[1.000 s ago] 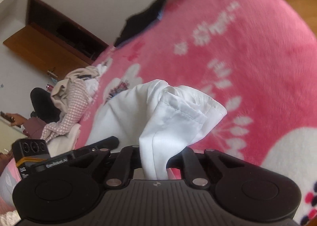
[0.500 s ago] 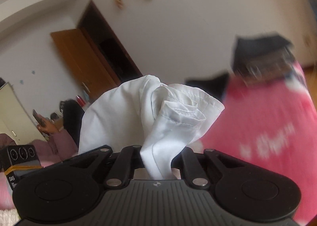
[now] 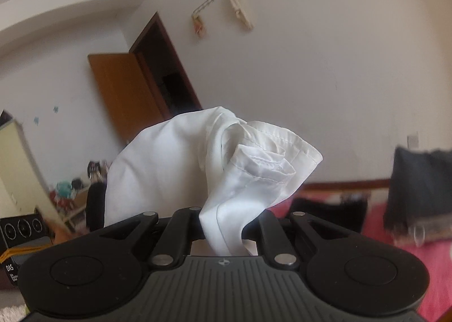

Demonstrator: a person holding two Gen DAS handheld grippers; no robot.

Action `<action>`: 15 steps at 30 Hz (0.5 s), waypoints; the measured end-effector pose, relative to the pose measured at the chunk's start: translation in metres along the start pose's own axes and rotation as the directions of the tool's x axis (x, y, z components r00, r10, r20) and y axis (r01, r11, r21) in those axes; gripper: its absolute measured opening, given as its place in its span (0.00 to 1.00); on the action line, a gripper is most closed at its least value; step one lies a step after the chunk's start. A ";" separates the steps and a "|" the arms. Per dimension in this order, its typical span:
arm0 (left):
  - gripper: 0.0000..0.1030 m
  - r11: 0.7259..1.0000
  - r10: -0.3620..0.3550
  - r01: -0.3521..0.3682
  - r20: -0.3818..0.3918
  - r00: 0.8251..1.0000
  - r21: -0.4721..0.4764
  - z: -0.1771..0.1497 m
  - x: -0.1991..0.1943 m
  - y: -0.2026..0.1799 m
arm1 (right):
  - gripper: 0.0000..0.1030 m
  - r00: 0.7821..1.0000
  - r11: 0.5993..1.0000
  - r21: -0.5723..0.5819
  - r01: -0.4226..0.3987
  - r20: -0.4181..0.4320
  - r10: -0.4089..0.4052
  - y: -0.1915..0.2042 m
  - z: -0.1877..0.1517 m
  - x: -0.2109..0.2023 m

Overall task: Fold clothes
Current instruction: 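Lift the folded white shirt off the bed with both grippers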

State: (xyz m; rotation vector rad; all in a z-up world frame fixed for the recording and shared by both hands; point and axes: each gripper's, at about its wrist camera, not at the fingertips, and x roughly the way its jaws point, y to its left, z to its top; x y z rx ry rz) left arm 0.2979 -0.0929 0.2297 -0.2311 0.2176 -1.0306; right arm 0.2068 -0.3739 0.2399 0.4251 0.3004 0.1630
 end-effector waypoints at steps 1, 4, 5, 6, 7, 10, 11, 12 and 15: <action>0.05 1.000 0.000 0.000 0.002 1.000 0.011 0.019 0.007 0.001 | 0.08 1.000 1.000 0.004 0.003 0.002 -0.003 0.003 0.020 0.006; 0.05 0.999 -0.007 0.006 0.012 1.000 0.038 0.077 0.027 0.001 | 0.08 1.000 1.000 -0.019 0.015 0.013 -0.015 0.016 0.075 0.015; 0.05 0.999 -0.011 0.010 0.021 1.000 0.048 0.097 0.031 0.000 | 0.08 1.000 0.999 -0.031 0.019 0.017 -0.019 0.021 0.093 0.018; 0.05 0.998 -0.008 0.006 0.033 0.999 0.064 0.119 0.035 -0.003 | 0.08 1.000 0.999 -0.043 0.023 0.021 -0.023 0.026 0.110 0.020; 0.05 0.997 -0.010 0.008 0.035 0.999 0.076 0.137 0.038 -0.005 | 0.08 0.999 0.998 -0.056 0.028 0.026 -0.026 0.032 0.128 0.022; 0.05 0.993 -0.010 0.006 0.030 1.000 0.118 0.185 0.052 -0.013 | 0.08 0.999 0.995 -0.092 0.041 0.039 -0.037 0.047 0.180 0.029; 0.05 0.990 -0.011 0.007 0.031 0.999 0.140 0.196 0.057 -0.014 | 0.08 0.998 0.994 -0.104 0.045 0.044 -0.041 0.052 0.198 0.031; 0.05 0.988 -0.008 0.002 0.039 0.999 0.156 0.206 0.062 -0.015 | 0.08 0.998 0.992 -0.116 0.050 0.049 -0.044 0.058 0.216 0.033; 0.05 0.981 0.003 -0.009 0.031 1.000 0.191 0.220 0.077 -0.011 | 0.08 0.997 0.986 -0.152 0.063 0.062 -0.054 0.073 0.268 0.040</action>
